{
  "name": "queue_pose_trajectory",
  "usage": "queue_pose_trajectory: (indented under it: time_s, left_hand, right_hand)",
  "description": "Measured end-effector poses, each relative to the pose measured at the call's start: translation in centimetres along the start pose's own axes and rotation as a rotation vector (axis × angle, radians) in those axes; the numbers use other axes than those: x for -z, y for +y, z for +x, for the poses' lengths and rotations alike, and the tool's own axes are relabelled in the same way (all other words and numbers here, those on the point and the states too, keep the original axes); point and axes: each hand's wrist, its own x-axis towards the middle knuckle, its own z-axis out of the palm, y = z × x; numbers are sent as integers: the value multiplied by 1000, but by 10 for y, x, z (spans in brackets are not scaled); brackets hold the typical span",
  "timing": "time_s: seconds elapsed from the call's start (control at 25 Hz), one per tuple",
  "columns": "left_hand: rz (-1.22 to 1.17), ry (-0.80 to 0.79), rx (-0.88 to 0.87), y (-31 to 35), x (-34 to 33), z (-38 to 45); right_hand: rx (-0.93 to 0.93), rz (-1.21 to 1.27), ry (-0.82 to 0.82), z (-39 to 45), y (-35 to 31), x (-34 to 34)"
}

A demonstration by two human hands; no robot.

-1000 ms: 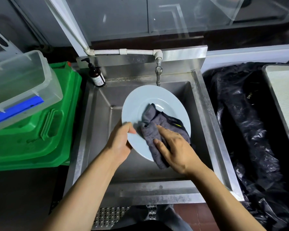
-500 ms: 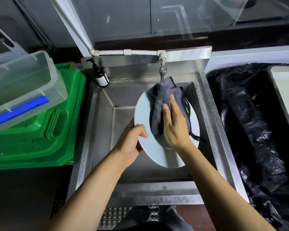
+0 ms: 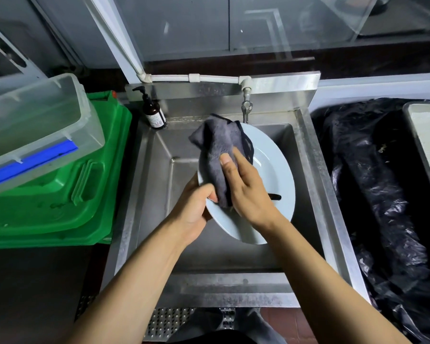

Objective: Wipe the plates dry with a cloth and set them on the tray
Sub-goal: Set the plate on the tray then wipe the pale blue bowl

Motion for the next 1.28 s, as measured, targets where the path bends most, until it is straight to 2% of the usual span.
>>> queue_pose_trajectory:
  time_s: [0.08,0.2,0.32,0.44,0.56,0.64,0.8,0.96,1.16,1.28]
  left_hand:
    - [-24,-13,-17,2,1,2]
    - [-18,20,22,6,0,0]
    - [-15,-3,19,3,2,-3]
    - [-12,18,17,6,6,-6]
    - [-1,25,20,8,9,-5]
    - [30,1,19,7,8,-4]
    - [47,-12,-25,5,-1,4]
    - [-34,12,-130,9,4,15]
    - [-94,112,-173,14,5,20]
    - [-136,174,-138,21,8,18]
  right_hand:
    - [97,-38,-52,-2,0,-3]
    - [192,-145,54,13,0,1]
    - [67,-230,237,35,13,21]
    - [-46,-359,330,42,41,48]
    - [-129,-332,439,31,58,62]
    - [-143,-262,419,19,61,54]
    - [-30,-85,212,-5,43,14]
    - [50,54,87,-27,28,6]
    - [212,-160,112,-56,25,-4]
    - [269,-336,193,-77,58,0]
